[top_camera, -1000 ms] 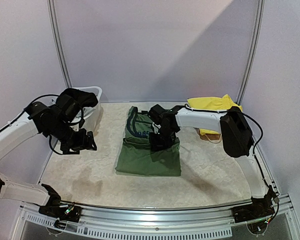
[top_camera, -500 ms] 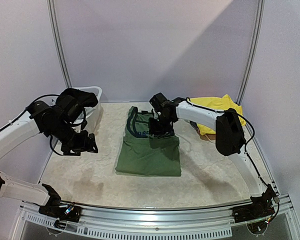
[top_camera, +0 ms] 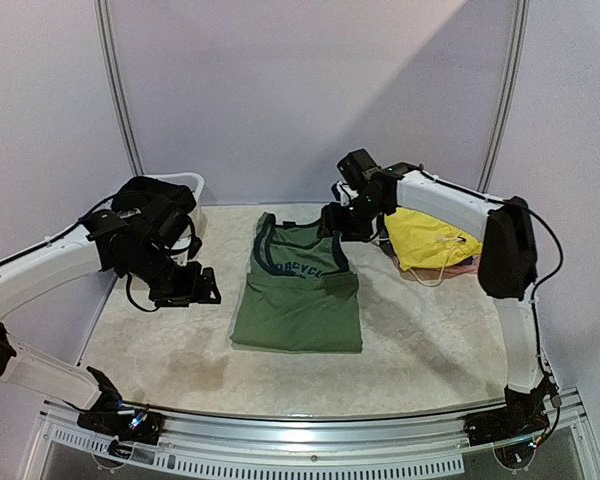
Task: Fold and stack the mixed laundry pile
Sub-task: Pick up the rectangle-folded tank top from the center of the board.
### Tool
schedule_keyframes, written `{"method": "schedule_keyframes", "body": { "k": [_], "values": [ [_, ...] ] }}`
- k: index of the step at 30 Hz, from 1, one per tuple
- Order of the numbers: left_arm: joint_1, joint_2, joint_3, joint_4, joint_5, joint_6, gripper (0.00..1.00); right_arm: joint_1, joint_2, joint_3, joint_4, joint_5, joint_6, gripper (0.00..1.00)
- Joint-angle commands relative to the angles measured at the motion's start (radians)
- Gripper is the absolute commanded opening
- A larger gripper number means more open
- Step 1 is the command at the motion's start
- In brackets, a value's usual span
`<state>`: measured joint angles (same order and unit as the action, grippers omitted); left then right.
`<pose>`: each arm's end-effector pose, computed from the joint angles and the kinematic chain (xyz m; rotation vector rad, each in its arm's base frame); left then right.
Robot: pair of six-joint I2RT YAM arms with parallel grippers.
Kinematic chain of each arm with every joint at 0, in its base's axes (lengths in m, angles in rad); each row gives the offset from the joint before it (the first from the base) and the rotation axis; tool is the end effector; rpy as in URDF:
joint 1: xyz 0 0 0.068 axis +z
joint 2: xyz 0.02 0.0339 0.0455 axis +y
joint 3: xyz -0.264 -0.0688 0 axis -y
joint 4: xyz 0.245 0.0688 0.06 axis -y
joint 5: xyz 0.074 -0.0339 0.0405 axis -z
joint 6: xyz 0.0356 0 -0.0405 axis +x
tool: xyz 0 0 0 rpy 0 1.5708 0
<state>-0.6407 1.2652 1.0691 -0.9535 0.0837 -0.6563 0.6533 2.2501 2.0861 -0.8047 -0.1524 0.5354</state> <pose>0.1885 -0.1442 0.2765 0.0032 2.8202 -0.4582 0.3931 0.3077 0.2481 -0.2193 2.6475 0.6297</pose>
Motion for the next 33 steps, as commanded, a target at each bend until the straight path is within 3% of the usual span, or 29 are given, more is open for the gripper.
{"method": "schedule_keyframes", "body": {
  "k": [1,11,13,15,23,29,33],
  "values": [
    [-0.007,-0.042,-0.095,0.175,0.000,-0.004,0.83,0.006,-0.267,-0.306,0.059,-0.023,0.027,0.69],
    [0.006,0.002,-0.271,0.404,0.175,-0.059,0.86,0.011,-0.746,-0.981,0.216,-0.058,0.251,0.79],
    [0.007,0.007,-0.301,0.447,0.196,-0.074,0.86,0.015,-0.811,-1.069,0.248,-0.066,0.288,0.93],
    [0.007,0.016,-0.332,0.497,0.219,-0.087,0.87,0.016,-0.853,-1.134,0.271,-0.072,0.315,0.99],
    [0.009,0.059,-0.416,0.617,0.256,-0.143,0.87,0.016,-0.907,-1.333,0.468,-0.177,0.377,0.94],
    [0.013,0.086,-0.431,0.626,0.231,-0.160,0.78,0.021,-0.831,-1.386,0.586,-0.255,0.400,0.83],
    [0.026,0.131,-0.452,0.661,0.251,-0.181,0.65,0.033,-0.767,-1.386,0.644,-0.292,0.404,0.75]
  ]
}}
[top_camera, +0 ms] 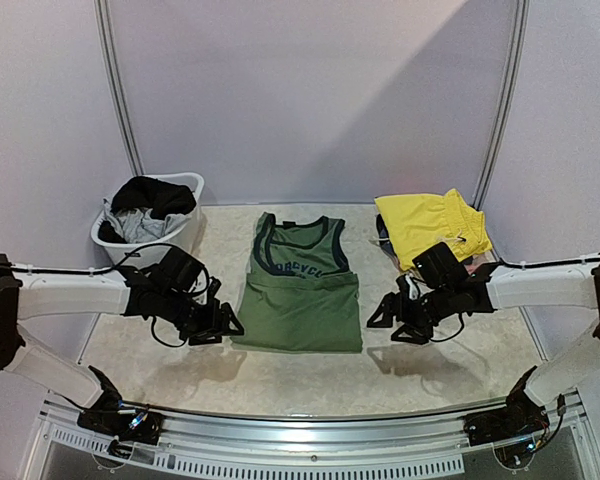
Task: Fold and stack the mixed laundry pile
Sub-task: Pick up the rectangle-folded tank top from the center of the board.
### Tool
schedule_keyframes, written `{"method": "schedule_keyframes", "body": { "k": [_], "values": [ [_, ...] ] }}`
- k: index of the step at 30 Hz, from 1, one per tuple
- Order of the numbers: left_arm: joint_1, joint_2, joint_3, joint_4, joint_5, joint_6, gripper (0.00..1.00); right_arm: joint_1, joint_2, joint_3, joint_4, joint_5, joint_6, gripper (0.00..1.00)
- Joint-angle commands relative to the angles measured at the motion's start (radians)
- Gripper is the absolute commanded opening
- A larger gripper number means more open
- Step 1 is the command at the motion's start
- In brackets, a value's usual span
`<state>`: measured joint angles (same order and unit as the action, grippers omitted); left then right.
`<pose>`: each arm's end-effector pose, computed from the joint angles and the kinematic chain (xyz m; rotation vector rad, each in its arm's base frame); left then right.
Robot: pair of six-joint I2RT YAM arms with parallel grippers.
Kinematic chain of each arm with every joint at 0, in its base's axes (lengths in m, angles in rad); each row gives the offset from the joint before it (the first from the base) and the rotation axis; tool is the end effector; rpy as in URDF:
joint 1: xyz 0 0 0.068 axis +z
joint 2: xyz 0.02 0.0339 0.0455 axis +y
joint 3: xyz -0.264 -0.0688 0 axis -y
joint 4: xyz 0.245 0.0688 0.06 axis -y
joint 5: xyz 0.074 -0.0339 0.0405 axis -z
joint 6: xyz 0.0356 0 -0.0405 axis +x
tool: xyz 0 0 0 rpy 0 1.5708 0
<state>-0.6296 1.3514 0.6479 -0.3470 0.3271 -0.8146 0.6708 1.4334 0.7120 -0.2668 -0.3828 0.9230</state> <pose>0.1887 -0.1516 0.1650 -0.1382 2.8403 -0.8516 0.2003 0.1760 0.1689 0.1931 2.8332 0.9919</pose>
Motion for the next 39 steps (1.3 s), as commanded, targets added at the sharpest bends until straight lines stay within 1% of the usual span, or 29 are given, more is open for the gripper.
{"method": "schedule_keyframes", "body": {
  "k": [1,3,10,17,19,21,23,27,30,34,39],
  "values": [
    [0.014,0.054,-0.034,0.064,0.009,-0.025,0.63,0.020,0.073,-0.009,0.117,-0.069,0.017,0.74],
    [0.016,0.072,-0.035,0.066,0.008,-0.025,0.57,0.030,0.108,-0.003,0.137,-0.080,0.020,0.72],
    [0.020,0.105,-0.034,0.074,-0.001,-0.019,0.52,0.058,0.221,0.008,0.191,-0.107,0.027,0.63],
    [0.024,0.160,-0.029,0.114,0.024,-0.009,0.41,0.059,0.253,-0.002,0.206,-0.113,0.023,0.60],
    [0.024,0.178,-0.026,0.122,0.028,-0.008,0.38,0.059,0.259,-0.007,0.212,-0.116,0.023,0.56],
    [0.024,0.194,-0.022,0.128,0.031,-0.009,0.36,0.059,0.267,-0.009,0.220,-0.121,0.022,0.50],
    [0.024,0.208,-0.017,0.139,0.038,-0.011,0.30,0.059,0.274,-0.009,0.227,-0.127,0.022,0.46],
    [0.024,0.229,-0.004,0.148,0.048,-0.010,0.17,0.059,0.280,-0.009,0.221,-0.130,0.020,0.45],
    [0.024,0.236,-0.001,0.151,0.050,-0.009,0.11,0.060,0.281,-0.013,0.222,-0.134,0.020,0.45],
    [0.024,0.243,-0.002,0.155,0.053,-0.009,0.06,0.059,0.291,-0.020,0.231,-0.141,0.020,0.43],
    [0.024,0.247,-0.005,0.155,0.055,-0.008,0.04,0.061,0.316,-0.018,0.239,-0.151,0.024,0.35]
  ]
}}
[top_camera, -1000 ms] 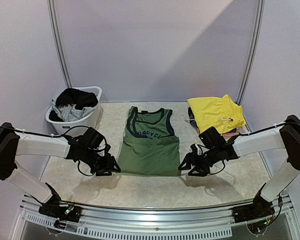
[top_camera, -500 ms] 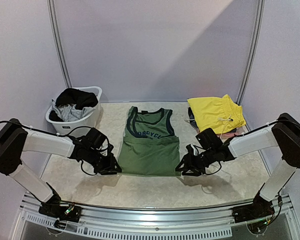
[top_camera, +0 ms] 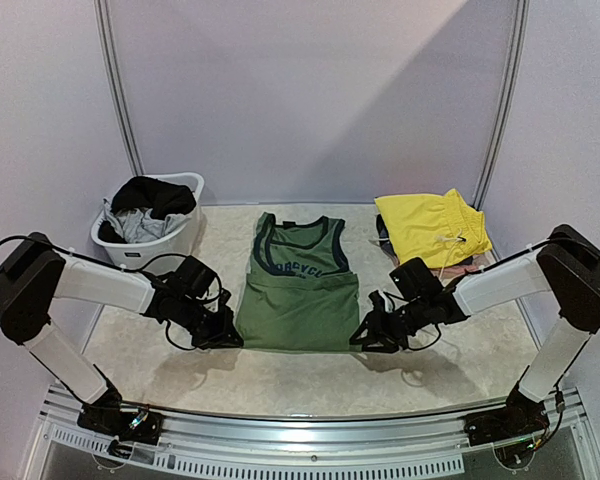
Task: Fold and stack the mixed laundry pile
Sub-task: Pick up the rectangle-folded tank top from the center of the board.
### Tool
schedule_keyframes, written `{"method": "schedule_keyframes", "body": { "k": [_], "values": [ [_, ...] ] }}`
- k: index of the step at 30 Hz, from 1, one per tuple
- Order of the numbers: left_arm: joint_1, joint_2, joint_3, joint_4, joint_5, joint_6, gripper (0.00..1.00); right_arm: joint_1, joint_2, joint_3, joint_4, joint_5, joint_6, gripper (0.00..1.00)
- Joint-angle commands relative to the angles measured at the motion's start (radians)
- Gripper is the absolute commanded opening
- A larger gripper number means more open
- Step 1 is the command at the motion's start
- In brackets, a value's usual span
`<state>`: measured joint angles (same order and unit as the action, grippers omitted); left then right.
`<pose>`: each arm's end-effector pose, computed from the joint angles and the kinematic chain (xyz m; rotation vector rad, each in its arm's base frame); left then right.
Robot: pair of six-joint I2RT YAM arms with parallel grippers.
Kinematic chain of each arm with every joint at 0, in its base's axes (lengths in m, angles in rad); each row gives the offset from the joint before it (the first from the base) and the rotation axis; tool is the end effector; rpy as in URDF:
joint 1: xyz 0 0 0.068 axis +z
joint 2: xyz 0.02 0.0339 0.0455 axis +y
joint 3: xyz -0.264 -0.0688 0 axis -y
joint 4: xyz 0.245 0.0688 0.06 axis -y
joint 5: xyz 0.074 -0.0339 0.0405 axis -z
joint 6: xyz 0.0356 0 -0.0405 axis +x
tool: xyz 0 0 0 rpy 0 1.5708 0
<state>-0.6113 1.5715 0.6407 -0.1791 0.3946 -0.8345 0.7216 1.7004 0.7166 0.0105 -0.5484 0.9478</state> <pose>0.2068 -0.1617 0.1211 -0.1892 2.9192 -0.8916 0.2118 0.2111 0.1182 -0.0773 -2.8972 -1.2043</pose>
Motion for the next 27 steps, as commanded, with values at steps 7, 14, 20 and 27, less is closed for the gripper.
{"method": "schedule_keyframes", "body": {
  "k": [7,14,20,27],
  "values": [
    [0.005,0.027,0.000,-0.012,-0.008,0.013,0.01,0.012,0.054,-0.026,-0.040,0.024,0.003,0.18],
    [-0.001,0.021,-0.002,-0.006,0.011,0.012,0.00,0.012,0.059,-0.014,-0.035,0.017,0.008,0.01],
    [-0.028,-0.026,-0.005,-0.026,0.002,-0.001,0.00,0.017,0.038,-0.012,-0.055,0.018,0.008,0.00],
    [-0.075,-0.153,-0.039,-0.089,-0.029,-0.038,0.00,0.034,-0.051,0.019,-0.195,0.056,-0.003,0.00]
  ]
}}
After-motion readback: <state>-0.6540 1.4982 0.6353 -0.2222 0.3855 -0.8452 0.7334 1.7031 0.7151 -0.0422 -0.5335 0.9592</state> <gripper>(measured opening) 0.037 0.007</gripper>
